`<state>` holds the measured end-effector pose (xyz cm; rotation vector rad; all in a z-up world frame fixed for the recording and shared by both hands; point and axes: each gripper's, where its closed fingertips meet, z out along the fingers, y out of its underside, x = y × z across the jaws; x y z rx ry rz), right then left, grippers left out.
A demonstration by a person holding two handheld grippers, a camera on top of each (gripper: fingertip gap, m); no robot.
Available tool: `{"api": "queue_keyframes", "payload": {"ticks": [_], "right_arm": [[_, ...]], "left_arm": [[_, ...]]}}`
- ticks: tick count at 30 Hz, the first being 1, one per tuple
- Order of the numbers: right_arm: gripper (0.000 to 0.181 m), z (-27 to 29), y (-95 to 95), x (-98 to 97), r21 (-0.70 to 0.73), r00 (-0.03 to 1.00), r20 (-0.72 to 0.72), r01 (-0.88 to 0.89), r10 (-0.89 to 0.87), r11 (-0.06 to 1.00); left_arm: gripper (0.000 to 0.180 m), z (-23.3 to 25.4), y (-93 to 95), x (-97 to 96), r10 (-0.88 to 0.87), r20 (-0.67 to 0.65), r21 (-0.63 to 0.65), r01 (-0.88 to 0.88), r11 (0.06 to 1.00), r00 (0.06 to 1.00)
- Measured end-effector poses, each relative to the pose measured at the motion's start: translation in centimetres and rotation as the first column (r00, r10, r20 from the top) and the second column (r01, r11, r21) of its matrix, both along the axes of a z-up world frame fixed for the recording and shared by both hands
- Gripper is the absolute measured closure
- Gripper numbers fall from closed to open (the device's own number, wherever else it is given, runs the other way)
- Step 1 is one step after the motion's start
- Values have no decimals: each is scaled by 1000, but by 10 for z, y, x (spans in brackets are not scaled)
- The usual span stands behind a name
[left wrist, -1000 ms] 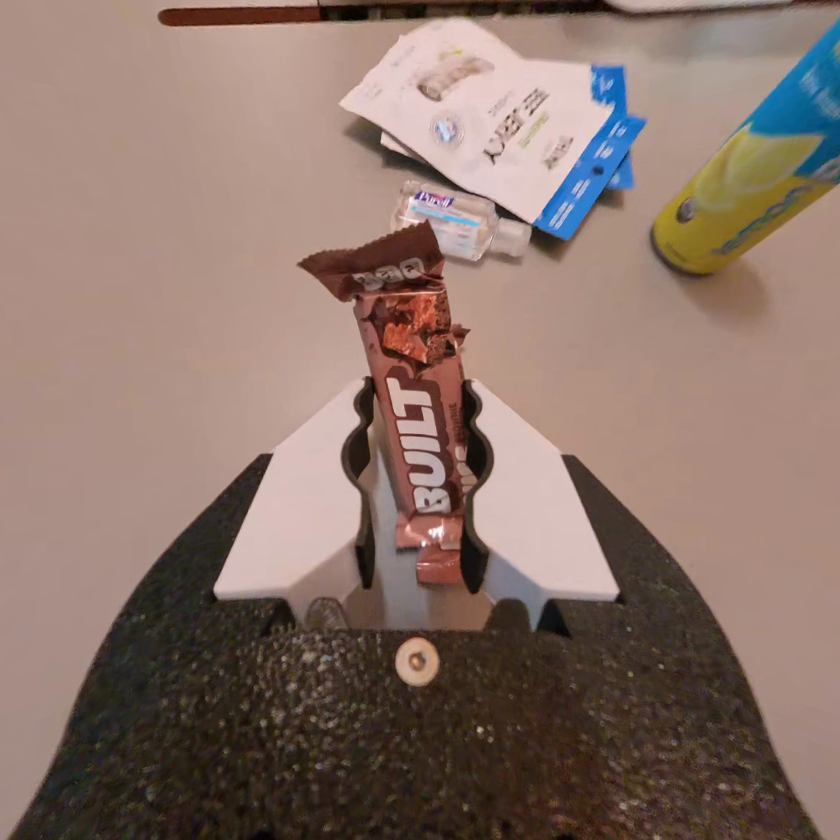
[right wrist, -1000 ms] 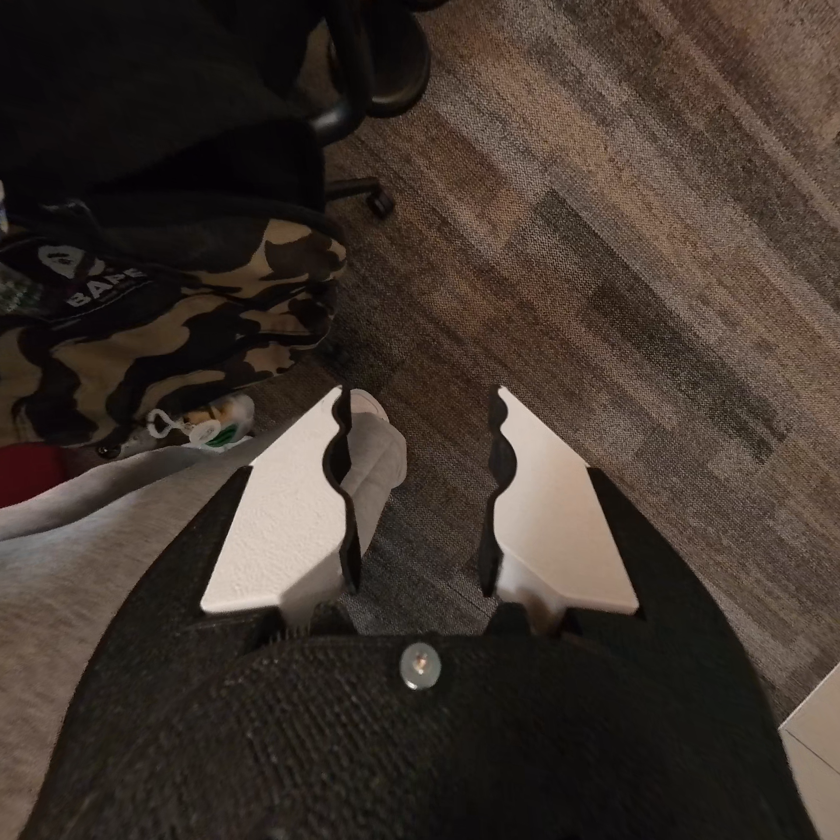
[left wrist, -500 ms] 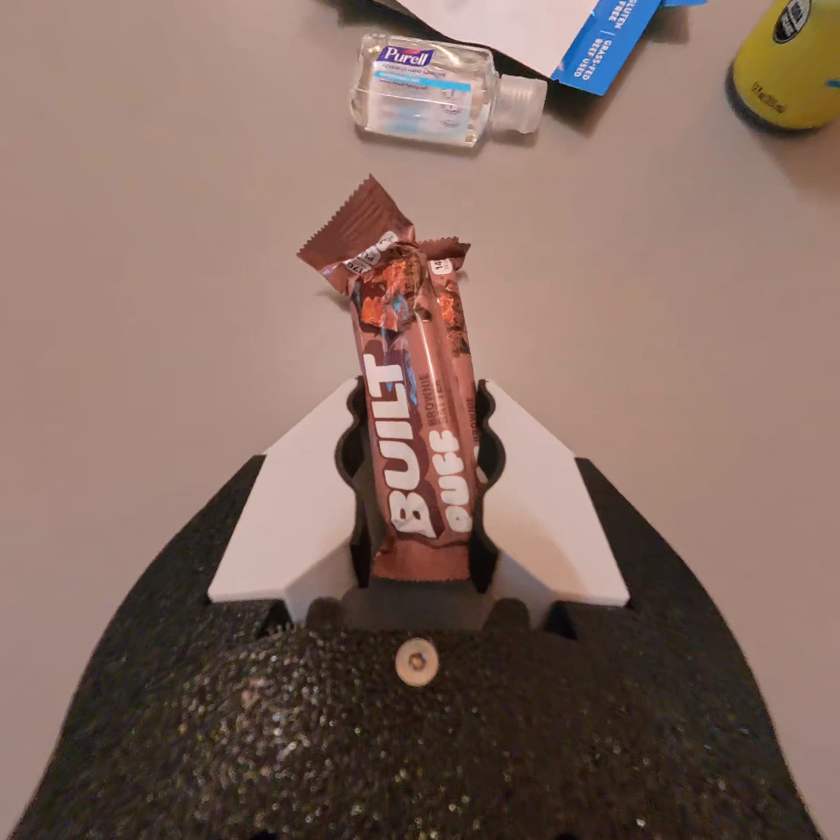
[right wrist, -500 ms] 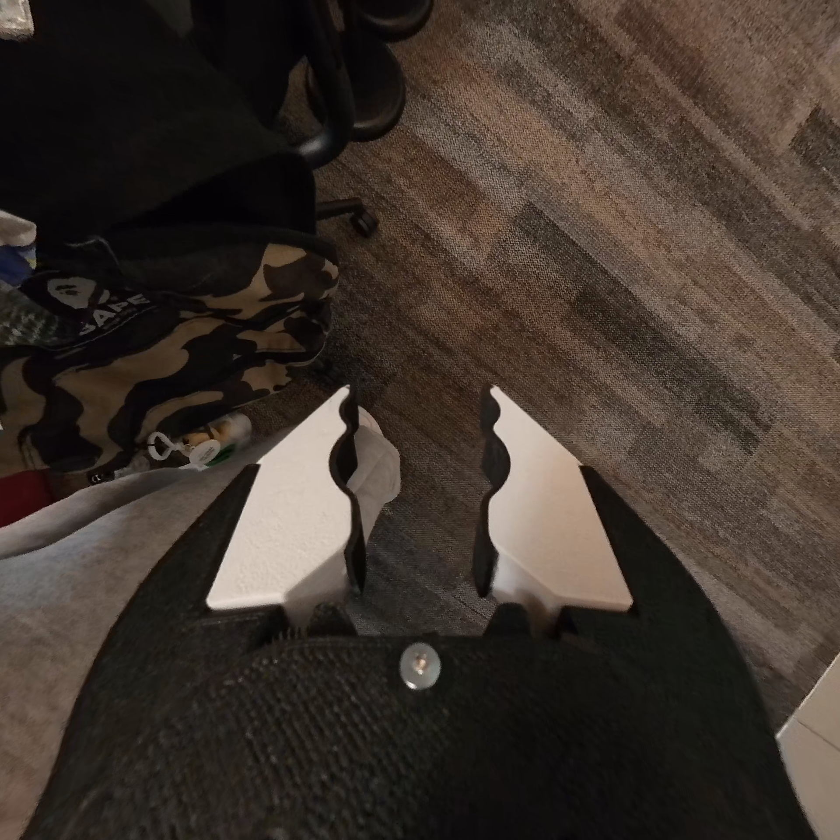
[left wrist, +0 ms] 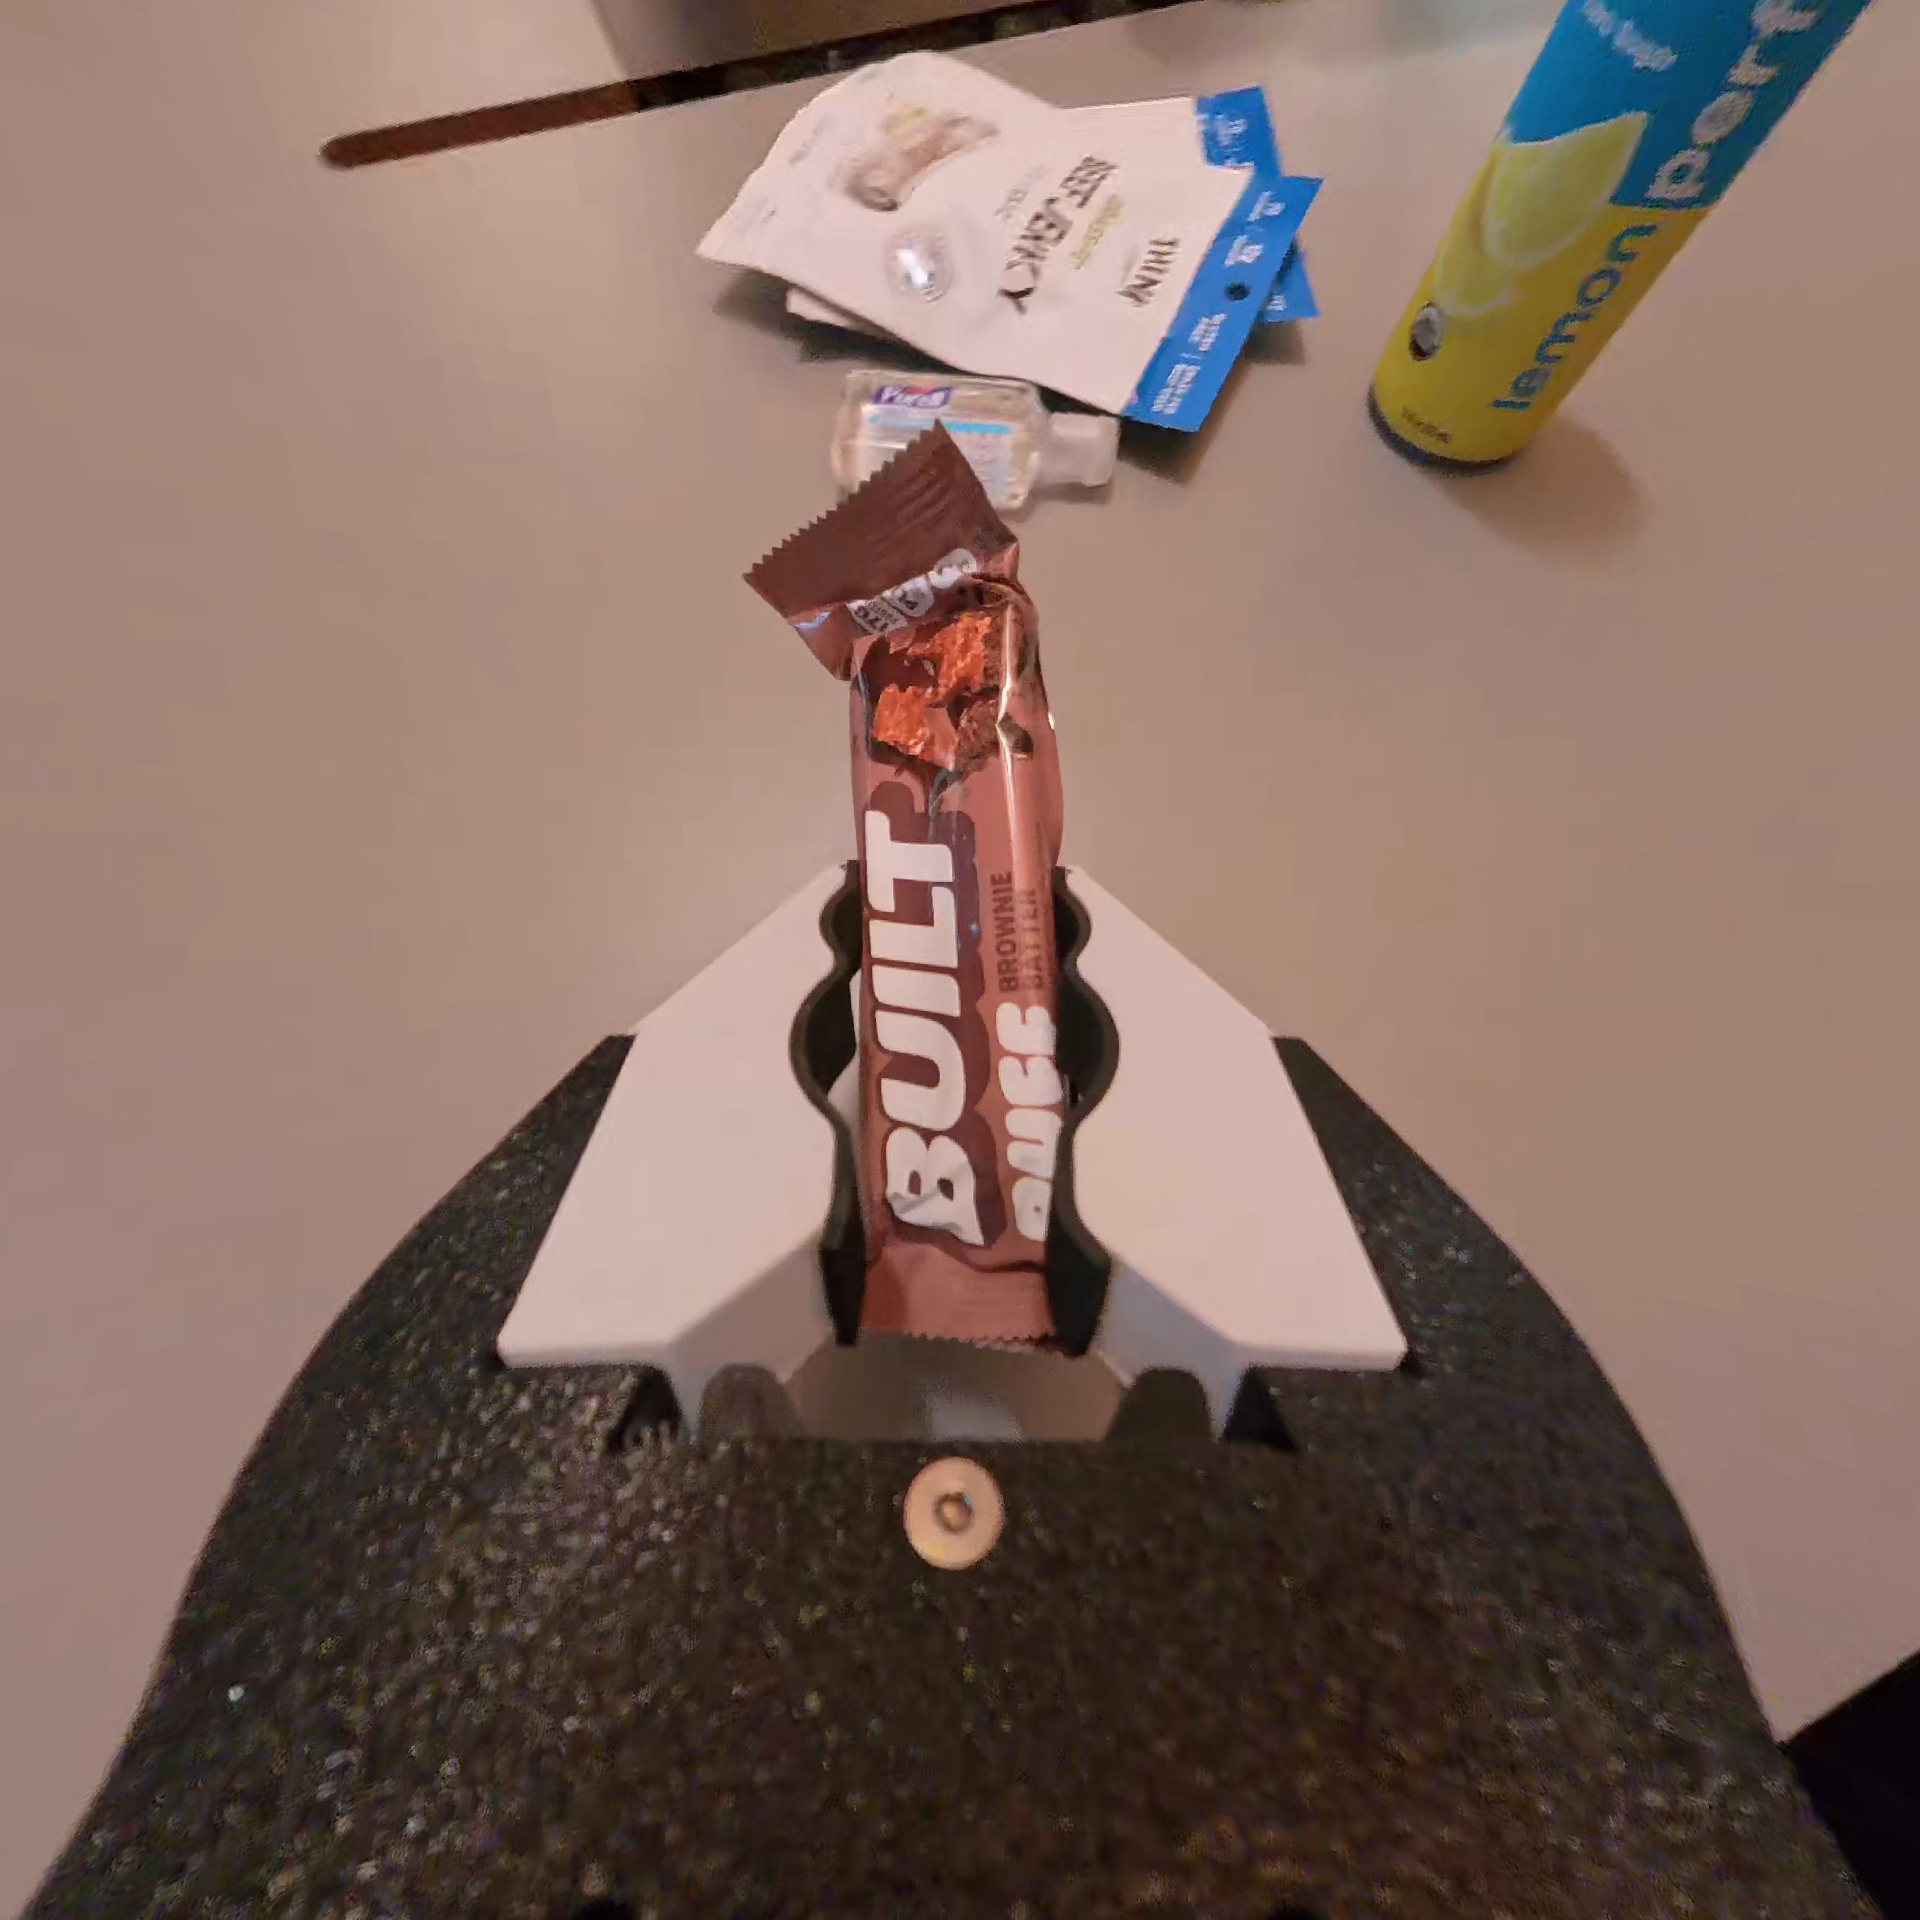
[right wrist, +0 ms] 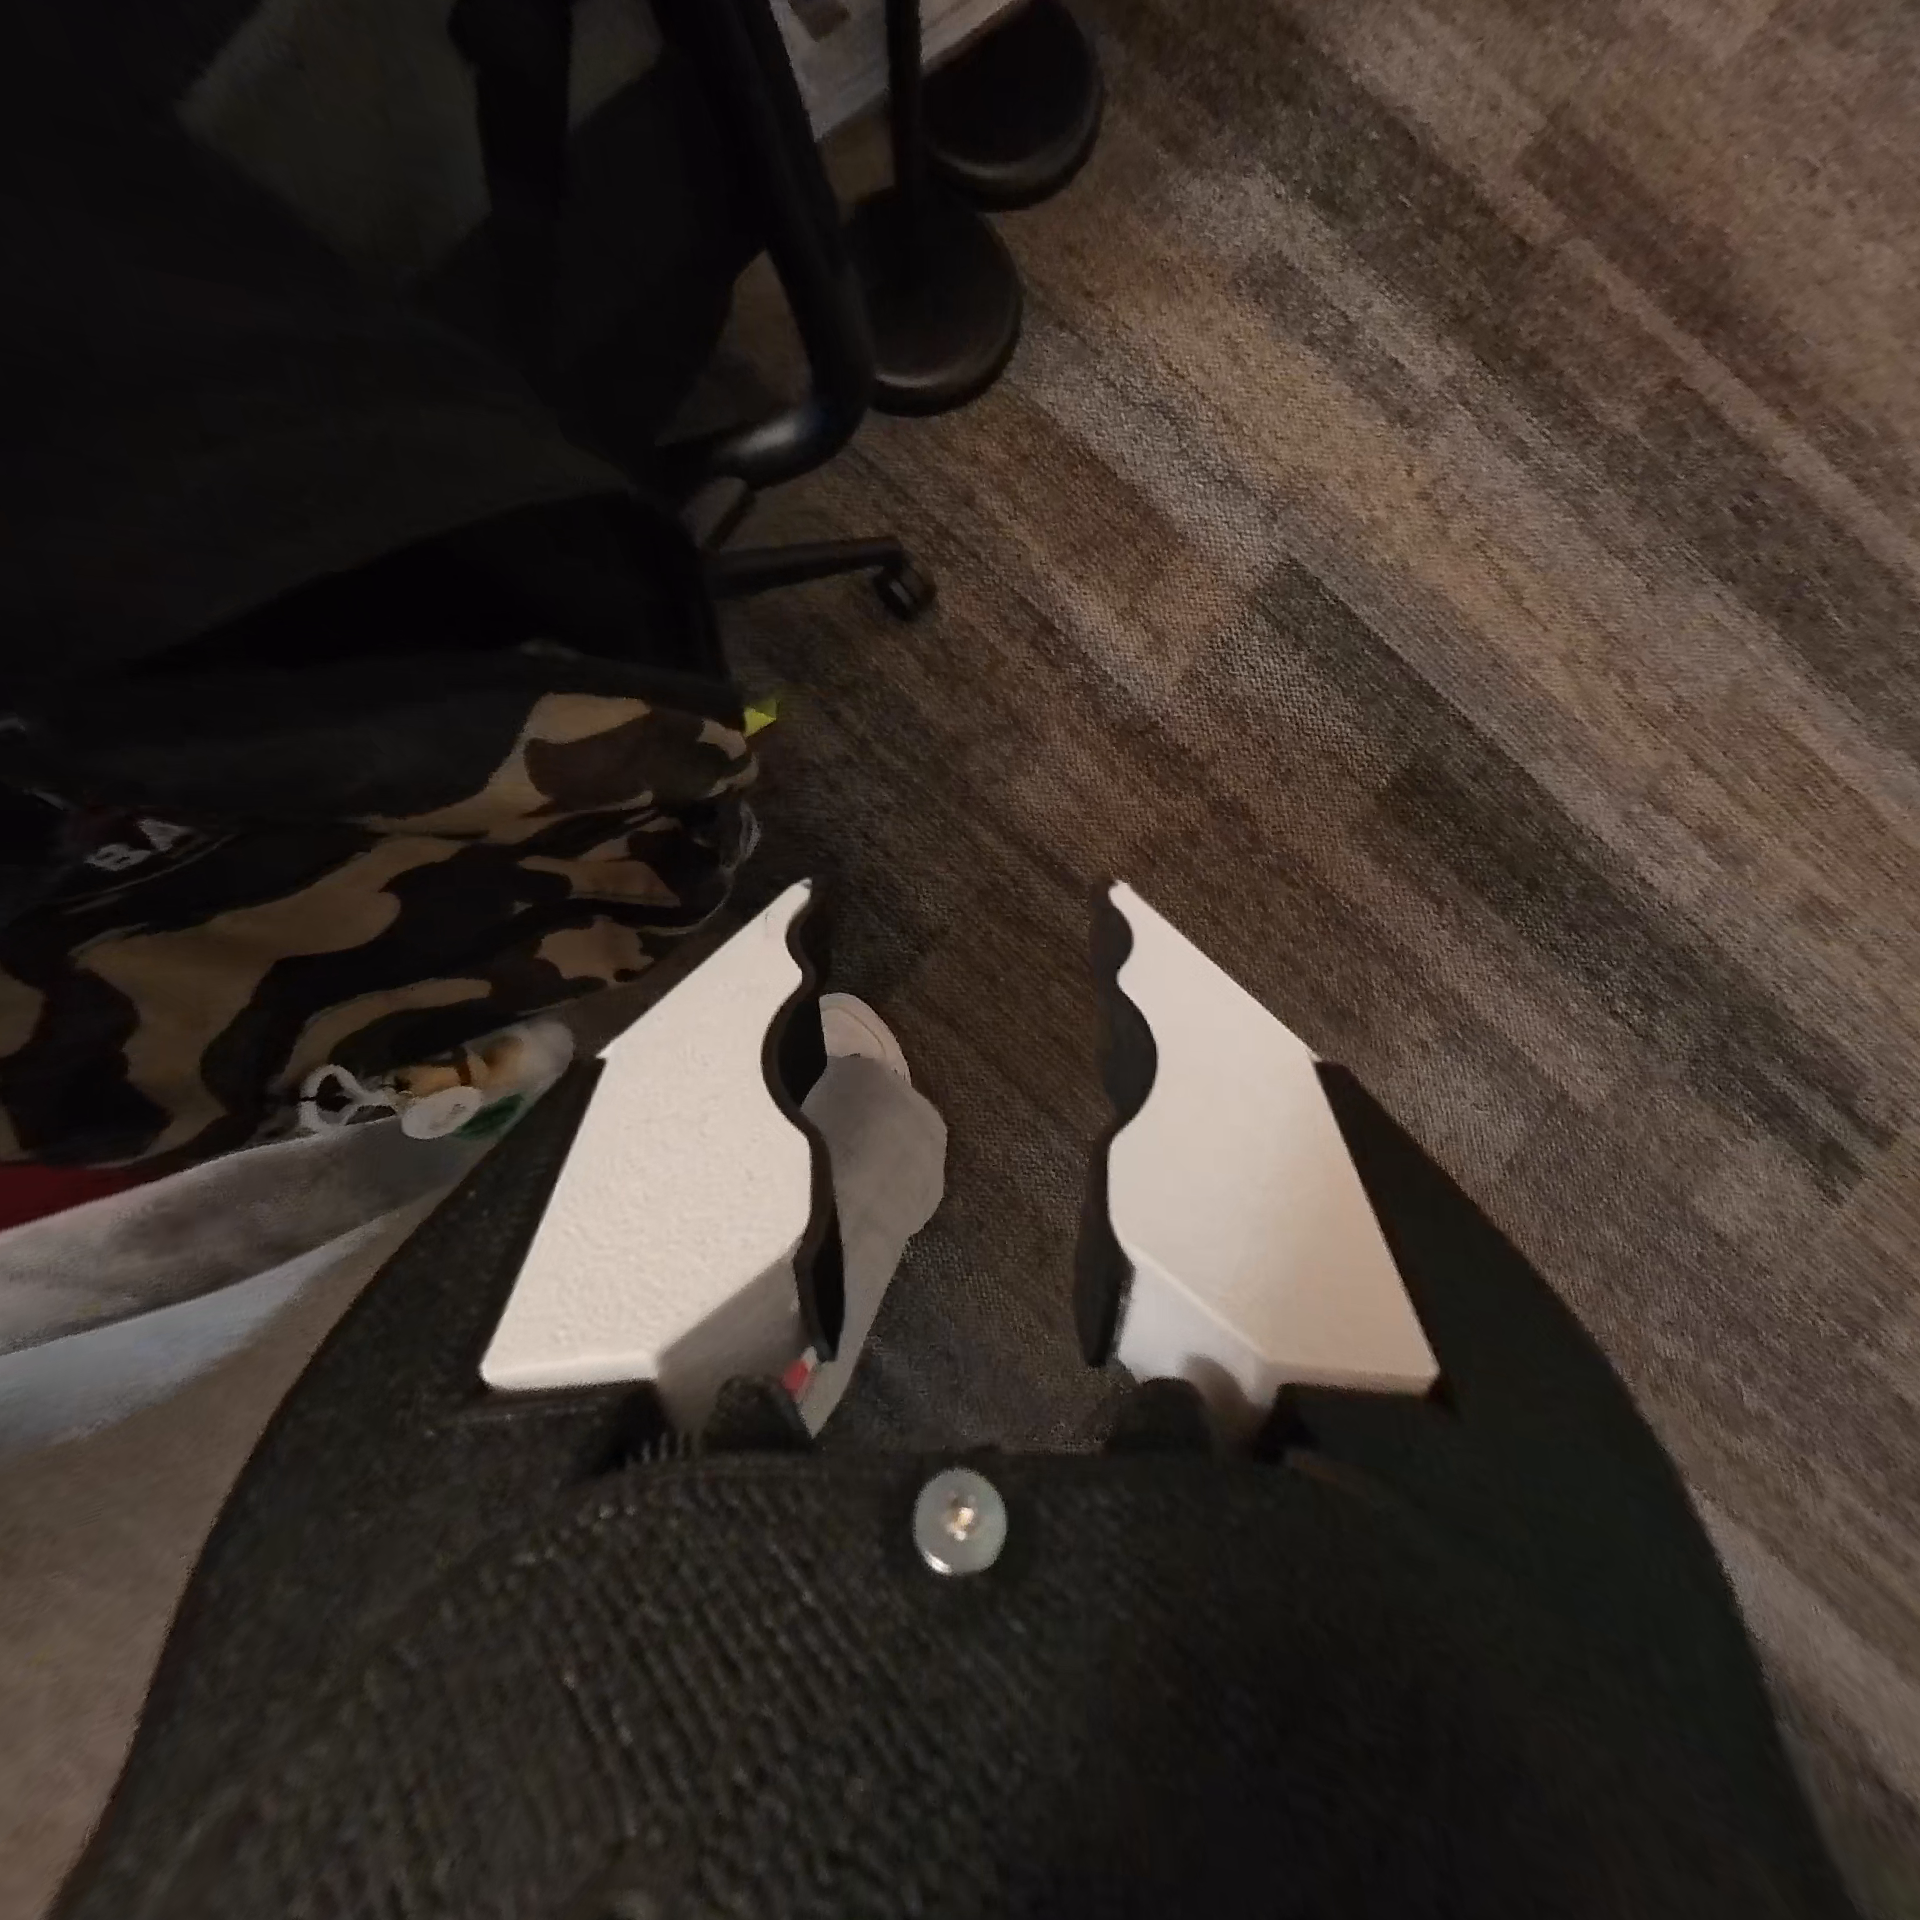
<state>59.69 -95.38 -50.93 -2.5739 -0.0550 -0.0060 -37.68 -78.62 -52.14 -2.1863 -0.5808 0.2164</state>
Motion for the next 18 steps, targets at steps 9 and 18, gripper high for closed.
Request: {"api": "queue_keyframes", "payload": {"ticks": [9,18], "right_arm": [[136,1,-10,-1,7,1000,16,2,-2,1000],[138,10,-24,0,-17,998,65,24,-23,1000]], "left_arm": [[144,-47,28,-11,-46,14,-116,48,992,999],[126,-58,24,-8,-33,3,-89,33,995,999]]}}
